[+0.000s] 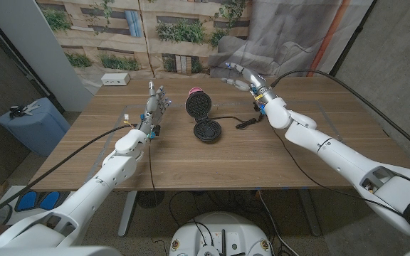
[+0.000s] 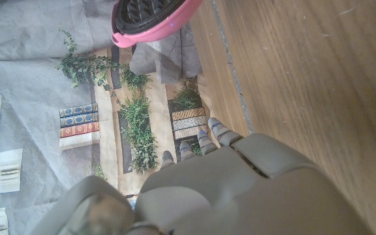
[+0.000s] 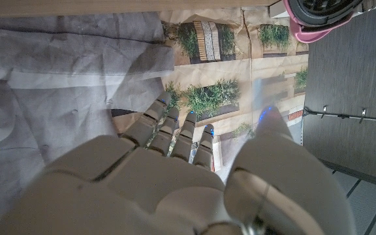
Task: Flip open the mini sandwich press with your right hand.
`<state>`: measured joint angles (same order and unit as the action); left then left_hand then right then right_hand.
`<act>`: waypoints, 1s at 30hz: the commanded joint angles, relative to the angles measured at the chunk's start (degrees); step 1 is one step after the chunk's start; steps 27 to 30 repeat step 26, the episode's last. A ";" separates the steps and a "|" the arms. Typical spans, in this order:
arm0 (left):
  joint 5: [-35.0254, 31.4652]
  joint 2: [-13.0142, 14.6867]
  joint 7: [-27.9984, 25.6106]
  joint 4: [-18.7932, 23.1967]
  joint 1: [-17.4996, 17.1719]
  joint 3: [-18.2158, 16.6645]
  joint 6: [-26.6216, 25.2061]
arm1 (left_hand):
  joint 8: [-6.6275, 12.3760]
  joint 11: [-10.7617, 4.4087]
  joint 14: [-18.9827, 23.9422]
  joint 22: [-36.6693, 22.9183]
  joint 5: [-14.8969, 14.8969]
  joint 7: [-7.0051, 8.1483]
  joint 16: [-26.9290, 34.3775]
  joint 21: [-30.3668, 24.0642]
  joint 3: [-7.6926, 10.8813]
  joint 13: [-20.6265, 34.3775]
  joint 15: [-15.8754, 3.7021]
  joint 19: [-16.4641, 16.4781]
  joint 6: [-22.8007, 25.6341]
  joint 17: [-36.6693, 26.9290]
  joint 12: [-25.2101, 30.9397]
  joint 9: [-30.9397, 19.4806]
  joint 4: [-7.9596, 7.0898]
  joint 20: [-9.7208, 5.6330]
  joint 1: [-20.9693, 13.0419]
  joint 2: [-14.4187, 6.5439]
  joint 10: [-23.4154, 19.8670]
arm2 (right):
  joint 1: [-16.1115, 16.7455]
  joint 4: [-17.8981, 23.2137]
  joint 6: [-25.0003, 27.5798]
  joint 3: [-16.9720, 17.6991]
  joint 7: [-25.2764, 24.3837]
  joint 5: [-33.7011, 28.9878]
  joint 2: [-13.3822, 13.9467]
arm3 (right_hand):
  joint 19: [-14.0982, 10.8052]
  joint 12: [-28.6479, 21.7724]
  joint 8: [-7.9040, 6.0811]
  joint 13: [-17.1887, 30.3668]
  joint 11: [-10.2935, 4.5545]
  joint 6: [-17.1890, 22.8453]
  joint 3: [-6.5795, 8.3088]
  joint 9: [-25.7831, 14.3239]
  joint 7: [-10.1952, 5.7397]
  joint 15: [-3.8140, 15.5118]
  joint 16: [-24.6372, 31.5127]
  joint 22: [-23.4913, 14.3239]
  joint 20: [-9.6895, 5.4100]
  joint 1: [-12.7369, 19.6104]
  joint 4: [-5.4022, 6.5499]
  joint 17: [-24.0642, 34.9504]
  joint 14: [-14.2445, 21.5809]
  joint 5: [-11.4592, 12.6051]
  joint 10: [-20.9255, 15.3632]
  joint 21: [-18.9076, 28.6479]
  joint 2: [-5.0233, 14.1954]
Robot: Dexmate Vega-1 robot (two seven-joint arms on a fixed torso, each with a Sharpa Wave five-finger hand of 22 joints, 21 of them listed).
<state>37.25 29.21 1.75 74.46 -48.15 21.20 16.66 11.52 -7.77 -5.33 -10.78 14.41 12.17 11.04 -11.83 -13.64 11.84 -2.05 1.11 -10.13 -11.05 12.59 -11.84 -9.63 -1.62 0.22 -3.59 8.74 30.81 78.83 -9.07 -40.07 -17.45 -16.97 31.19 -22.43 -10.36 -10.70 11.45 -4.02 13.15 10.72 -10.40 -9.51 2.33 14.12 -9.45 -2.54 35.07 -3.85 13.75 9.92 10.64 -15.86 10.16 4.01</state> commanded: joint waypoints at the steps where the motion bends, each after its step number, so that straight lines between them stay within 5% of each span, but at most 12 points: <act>1: 0.00 0.00 -0.01 0.01 0.00 0.00 -0.01 | 0.28 0.00 -0.44 -0.16 0.25 0.46 0.17 -0.36 -0.43 0.14 -2.08 0.19 -2.01 -0.20 0.37 -0.26 -0.04 -0.15 0.02 -2.98 0.35 | 2.69 -1.14 -2.41 3.42 2.24 7.05 1.36 | 0.92 0.07 0.47 -0.07 0.20 -1.37 -0.11 0.06 0.03 0.47 -0.52 -0.13 -0.61 -1.27 0.44 0.28 -0.96 -0.04 1.13 -0.13 0.26; 10: 0.00 0.00 -0.02 0.02 -0.01 0.00 -0.01 | 0.31 0.06 -0.45 -0.16 0.25 0.46 0.16 -0.36 -0.43 0.14 -2.09 0.19 -1.91 -0.20 0.35 -0.26 -0.04 -0.21 0.02 -2.98 0.42 | 3.64 -3.98 -6.46 5.13 5.64 12.93 1.86 | 3.61 0.25 0.95 -0.33 0.45 -4.96 -0.45 0.13 1.26 0.40 -1.55 -0.09 -0.92 -3.51 0.83 0.31 -3.83 -0.07 3.96 -0.25 1.12; 30: 0.00 0.00 -0.02 0.03 -0.01 0.00 -0.01 | 0.25 0.00 -0.44 -0.15 0.25 0.46 0.17 -0.36 -0.43 0.14 -2.13 0.19 -2.07 -0.19 0.39 -0.26 -0.04 -0.18 0.01 -2.98 0.31 | 8.55 -2.20 -2.13 8.80 4.88 20.37 2.55 | 5.99 -0.07 0.57 -0.52 0.85 -6.62 -1.03 0.17 3.13 0.75 -1.97 -0.06 -1.30 -7.27 2.22 0.57 -5.95 -0.39 5.41 -0.17 2.52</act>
